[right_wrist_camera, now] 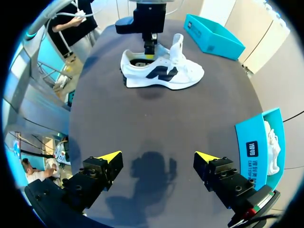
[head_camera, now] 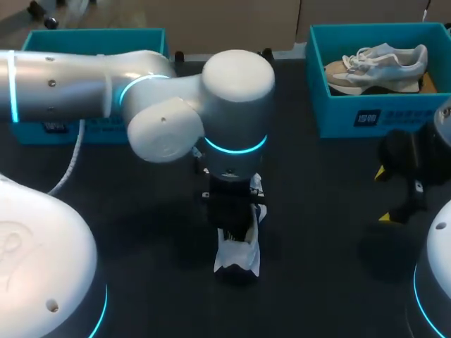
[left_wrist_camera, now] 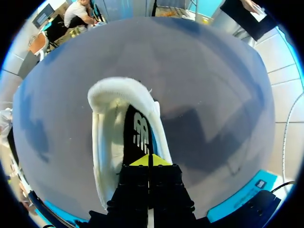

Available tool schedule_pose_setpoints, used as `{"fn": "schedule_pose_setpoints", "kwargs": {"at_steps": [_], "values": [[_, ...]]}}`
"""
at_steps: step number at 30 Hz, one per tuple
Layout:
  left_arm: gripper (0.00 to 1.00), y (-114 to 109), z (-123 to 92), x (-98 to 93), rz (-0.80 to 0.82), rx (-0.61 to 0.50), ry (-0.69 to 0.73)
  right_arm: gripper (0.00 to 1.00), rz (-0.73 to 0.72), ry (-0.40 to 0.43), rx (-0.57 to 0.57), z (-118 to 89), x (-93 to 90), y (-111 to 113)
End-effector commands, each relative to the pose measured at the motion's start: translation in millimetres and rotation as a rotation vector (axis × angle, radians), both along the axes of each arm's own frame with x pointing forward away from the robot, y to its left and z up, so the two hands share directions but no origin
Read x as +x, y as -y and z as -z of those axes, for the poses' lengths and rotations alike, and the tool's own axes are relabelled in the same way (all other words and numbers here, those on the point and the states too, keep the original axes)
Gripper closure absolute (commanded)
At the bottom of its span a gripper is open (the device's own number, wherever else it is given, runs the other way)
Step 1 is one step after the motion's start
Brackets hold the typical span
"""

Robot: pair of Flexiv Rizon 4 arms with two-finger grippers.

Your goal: Take the shoe out of the shoebox, open the shoe tongue, remove and reinsert the insole, then place the shoe into the shoebox

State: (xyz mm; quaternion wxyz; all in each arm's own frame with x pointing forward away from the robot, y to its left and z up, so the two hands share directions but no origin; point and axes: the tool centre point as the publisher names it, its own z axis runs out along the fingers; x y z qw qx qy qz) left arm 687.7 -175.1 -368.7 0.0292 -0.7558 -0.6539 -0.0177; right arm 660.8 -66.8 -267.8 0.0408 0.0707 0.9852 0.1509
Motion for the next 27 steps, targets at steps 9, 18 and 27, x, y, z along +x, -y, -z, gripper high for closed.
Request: {"fn": "schedule_pose_setpoints", "kwargs": {"at_steps": [9,18,27], "values": [[1.0,8.5,30.8,1.1,0.061,0.183,0.03,0.0,0.001,0.003,-0.001,0.3,-1.7,0.1],[1.0,-2.7,45.3,-2.7,-0.027,-0.002,-0.006,0.0,0.001,0.003,-0.001,0.3,-1.7,0.1],[1.0,6.1,34.7,0.0,-0.17,-0.185,0.004,0.0,0.001,0.003,-0.001,0.3,-1.7,0.1]]}}
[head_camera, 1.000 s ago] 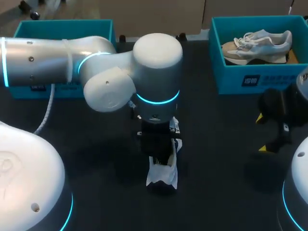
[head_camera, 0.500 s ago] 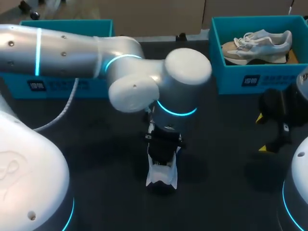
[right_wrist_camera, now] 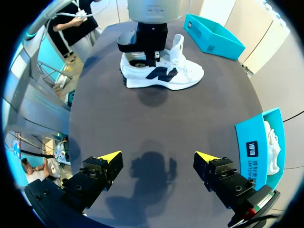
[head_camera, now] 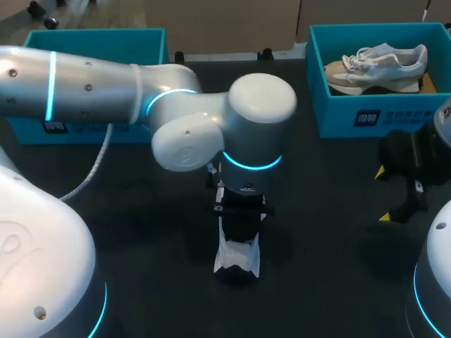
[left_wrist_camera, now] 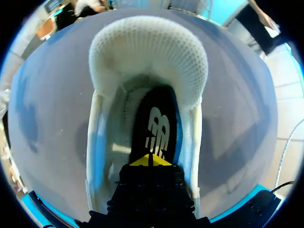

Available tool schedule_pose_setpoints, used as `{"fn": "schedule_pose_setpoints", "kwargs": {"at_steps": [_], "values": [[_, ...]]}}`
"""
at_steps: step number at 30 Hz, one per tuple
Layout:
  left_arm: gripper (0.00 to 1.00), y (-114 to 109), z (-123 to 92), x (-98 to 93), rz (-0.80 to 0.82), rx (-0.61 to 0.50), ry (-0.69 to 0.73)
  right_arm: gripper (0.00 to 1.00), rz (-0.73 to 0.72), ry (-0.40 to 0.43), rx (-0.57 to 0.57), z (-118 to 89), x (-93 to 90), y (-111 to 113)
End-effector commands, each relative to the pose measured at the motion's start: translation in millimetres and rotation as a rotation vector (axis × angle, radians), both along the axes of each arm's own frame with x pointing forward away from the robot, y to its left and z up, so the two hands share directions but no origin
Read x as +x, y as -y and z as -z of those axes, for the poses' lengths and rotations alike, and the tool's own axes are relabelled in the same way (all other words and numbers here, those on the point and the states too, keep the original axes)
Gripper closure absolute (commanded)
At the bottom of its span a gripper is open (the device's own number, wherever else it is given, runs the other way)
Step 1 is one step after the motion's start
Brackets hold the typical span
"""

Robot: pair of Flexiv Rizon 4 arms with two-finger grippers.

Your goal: Take the shoe out of the shoebox, open the shoe tongue, remove and reinsert the insole, then place the shoe into the shoebox

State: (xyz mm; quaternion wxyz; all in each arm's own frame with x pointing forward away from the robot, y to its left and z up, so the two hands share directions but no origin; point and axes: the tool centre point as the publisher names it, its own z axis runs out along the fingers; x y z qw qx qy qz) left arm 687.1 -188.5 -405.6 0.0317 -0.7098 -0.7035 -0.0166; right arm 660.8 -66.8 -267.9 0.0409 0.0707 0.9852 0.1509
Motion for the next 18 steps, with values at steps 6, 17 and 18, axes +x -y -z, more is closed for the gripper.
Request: {"fn": "schedule_pose_setpoints", "kwargs": {"at_steps": [6,17,18], "values": [[1.0,3.3,-15.3,5.6,-0.056,-0.267,0.014,0.0,0.001,0.003,-0.001,0.3,-1.7,0.1],[1.0,5.1,-43.1,8.4,0.054,-0.111,-0.001,0.0,0.001,0.003,-0.001,0.3,-1.7,0.1],[1.0,4.9,-42.1,8.1,0.066,-0.074,0.005,0.0,0.001,0.003,-0.001,0.3,-1.7,0.1]]}}
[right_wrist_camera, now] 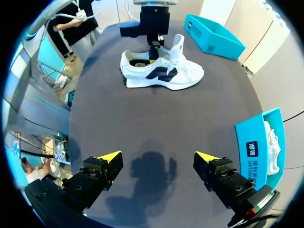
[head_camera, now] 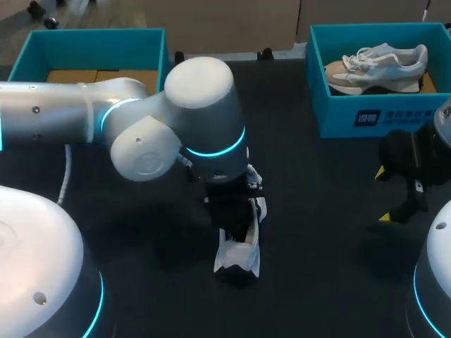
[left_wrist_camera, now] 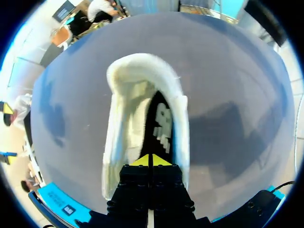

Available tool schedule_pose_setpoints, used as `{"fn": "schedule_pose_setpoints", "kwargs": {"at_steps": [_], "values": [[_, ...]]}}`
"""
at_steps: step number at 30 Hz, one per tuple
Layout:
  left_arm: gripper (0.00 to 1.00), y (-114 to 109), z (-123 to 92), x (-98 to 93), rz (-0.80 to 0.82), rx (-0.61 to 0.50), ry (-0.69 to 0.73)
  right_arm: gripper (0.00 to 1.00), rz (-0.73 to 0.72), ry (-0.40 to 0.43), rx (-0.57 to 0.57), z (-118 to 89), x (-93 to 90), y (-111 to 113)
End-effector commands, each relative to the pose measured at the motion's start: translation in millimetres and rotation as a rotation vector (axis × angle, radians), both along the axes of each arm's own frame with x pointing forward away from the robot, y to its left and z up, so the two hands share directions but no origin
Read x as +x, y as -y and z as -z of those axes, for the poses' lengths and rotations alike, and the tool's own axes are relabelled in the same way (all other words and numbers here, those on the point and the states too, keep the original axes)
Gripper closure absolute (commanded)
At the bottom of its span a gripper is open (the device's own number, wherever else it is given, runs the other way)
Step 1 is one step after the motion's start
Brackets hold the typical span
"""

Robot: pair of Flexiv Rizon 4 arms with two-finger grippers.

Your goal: Take the shoe out of the shoebox, open the shoe tongue, remove and reinsert the insole, then place the shoe into the shoebox

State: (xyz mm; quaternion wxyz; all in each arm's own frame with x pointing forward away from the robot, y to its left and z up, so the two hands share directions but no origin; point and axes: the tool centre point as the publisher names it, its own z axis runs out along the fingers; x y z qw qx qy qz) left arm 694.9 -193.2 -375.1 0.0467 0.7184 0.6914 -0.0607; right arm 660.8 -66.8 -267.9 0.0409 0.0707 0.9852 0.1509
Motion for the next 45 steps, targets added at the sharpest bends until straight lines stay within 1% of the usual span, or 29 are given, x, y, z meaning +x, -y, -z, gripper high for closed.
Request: {"fn": "schedule_pose_setpoints", "kwargs": {"at_steps": [1,5,9,17,22,25,28,29,34,37,40,45], "values": [[1.0,-0.5,-10.2,-0.8,0.042,0.168,0.025,0.0,0.001,0.003,-0.002,0.3,-1.7,0.1],[1.0,-2.4,-6.0,0.1,0.065,0.259,0.036,0.0,0.001,0.003,-0.002,0.3,-1.7,0.1],[1.0,-4.9,-2.5,-0.4,0.083,0.317,0.039,0.0,0.001,0.003,-0.002,0.3,-1.7,0.1],[1.0,-12.2,17.0,-2.3,0.141,0.45,0.004,0.0,0.001,0.003,-0.002,0.3,-1.7,0.1],[1.0,-17.3,10.2,-1.5,0.159,0.466,0.01,0.0,0.001,0.003,-0.002,0.3,-1.7,0.1],[1.0,-19.0,15.4,-3.1,0.162,0.47,0.016,0.0,0.001,0.003,-0.002,0.3,-1.7,0.1],[1.0,-18.8,19.7,-2.1,0.143,0.447,-0.002,0.0,0.001,0.003,-0.002,0.3,-1.7,0.1],[1.0,-18.4,17.7,-1.2,0.143,0.443,-0.003,0.0,0.001,0.003,-0.002,0.3,-1.7,0.1],[1.0,-14.6,-6.4,2.2,0.162,0.439,0.038,0.0,0.001,0.003,-0.002,0.3,-1.7,0.1],[1.0,-12.5,-12.3,3.4,0.192,0.467,0.049,0.0,0.001,0.003,-0.002,0.3,-1.7,0.1],[1.0,-12.3,-7.2,2.9,0.208,0.502,0.047,0.0,0.001,0.003,-0.002,0.3,-1.7,0.1],[1.0,-20.1,10.7,1.5,0.203,0.529,0.027,0.0,0.001,0.003,-0.002,0.3,-1.7,0.1]]}}
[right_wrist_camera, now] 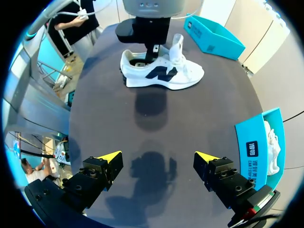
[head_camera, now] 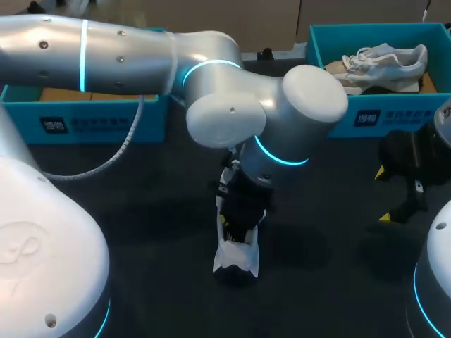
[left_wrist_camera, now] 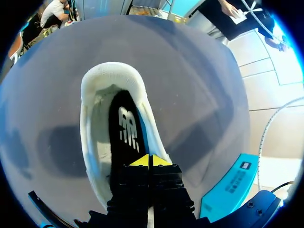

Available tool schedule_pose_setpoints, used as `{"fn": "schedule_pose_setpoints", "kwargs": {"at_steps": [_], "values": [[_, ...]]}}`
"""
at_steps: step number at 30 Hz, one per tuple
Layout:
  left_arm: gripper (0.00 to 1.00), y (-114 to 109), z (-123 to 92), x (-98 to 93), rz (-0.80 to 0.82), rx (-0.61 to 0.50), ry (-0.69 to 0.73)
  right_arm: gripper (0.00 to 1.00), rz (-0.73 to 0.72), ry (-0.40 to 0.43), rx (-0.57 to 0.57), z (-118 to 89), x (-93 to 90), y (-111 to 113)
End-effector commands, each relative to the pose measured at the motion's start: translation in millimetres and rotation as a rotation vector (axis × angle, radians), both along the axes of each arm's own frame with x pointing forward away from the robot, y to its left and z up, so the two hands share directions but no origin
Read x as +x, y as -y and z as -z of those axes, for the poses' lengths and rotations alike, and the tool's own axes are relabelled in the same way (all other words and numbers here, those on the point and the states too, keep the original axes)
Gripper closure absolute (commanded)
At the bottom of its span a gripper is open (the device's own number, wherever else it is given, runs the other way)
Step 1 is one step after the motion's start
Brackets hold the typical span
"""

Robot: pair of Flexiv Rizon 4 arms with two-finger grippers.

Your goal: Take the shoe out of the shoebox, open the shoe tongue, remove and reinsert the insole, then place the shoe into the shoebox

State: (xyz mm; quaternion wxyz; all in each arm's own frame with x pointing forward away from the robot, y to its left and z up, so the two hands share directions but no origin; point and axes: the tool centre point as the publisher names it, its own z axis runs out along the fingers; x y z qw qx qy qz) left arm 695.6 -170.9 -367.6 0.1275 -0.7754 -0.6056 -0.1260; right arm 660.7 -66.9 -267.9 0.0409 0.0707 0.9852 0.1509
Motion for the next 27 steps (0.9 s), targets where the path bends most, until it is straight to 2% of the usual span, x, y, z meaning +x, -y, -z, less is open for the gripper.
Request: {"fn": "schedule_pose_setpoints", "kwargs": {"at_steps": [1,16,27], "values": [[1.0,0.8,19.7,0.8,-0.012,0.021,-0.017,0.0,0.001,0.003,-0.002,0.3,-1.7,0.0],[1.0,-20.3,46.9,-2.9,-0.033,-0.022,-0.019,0.0,0.001,0.003,-0.002,0.3,-1.7,0.0],[1.0,-19.8,63.5,-6.2,-0.08,-0.252,-0.069,0.0,0.001,0.003,-0.002,0.3,-1.7,0.0]]}}
